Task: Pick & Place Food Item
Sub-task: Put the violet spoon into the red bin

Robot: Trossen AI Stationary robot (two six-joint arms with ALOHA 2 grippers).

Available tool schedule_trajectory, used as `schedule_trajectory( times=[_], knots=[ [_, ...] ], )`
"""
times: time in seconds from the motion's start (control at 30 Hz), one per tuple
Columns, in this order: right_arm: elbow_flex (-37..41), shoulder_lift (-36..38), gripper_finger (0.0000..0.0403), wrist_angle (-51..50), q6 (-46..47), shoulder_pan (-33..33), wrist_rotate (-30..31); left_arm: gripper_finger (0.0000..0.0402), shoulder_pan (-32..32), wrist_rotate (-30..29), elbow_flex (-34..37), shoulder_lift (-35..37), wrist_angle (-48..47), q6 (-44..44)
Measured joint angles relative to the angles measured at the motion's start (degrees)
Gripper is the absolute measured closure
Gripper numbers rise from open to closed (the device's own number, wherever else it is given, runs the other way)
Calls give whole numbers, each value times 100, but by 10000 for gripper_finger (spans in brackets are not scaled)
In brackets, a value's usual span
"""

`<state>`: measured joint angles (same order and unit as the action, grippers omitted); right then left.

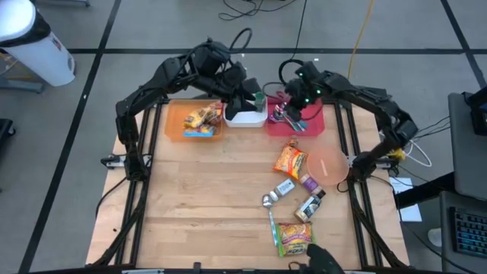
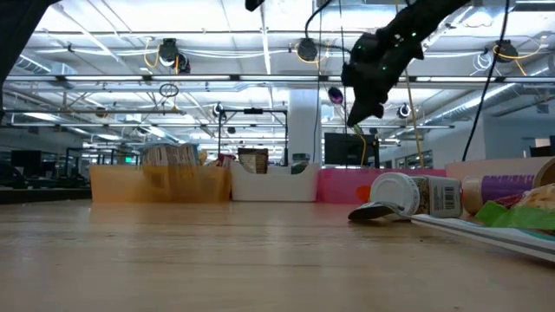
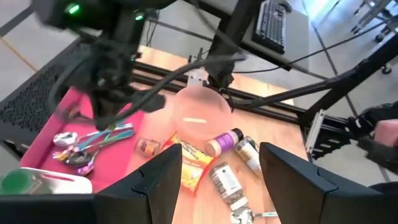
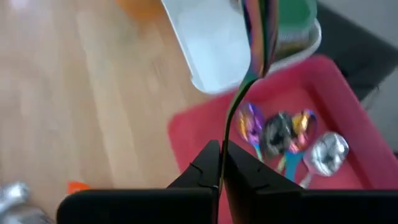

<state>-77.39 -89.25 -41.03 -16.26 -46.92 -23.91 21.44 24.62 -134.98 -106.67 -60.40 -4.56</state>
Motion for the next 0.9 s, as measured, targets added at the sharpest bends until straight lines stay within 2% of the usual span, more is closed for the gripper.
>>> schedule_trajectory(
  times=[0.27,0.47,0.9],
  knots=[
    [-176,-744,403,-599,-486,0,921,179,-89,-4,0,0,-2,3],
    [-176,-1214,403,-986,-720,8,1361,178,-95,-20,0,0,7,14],
    [-174,-1656,403,-1190,-738,60,1719,178,-194,-28,0,0,11,-6]
  ],
)
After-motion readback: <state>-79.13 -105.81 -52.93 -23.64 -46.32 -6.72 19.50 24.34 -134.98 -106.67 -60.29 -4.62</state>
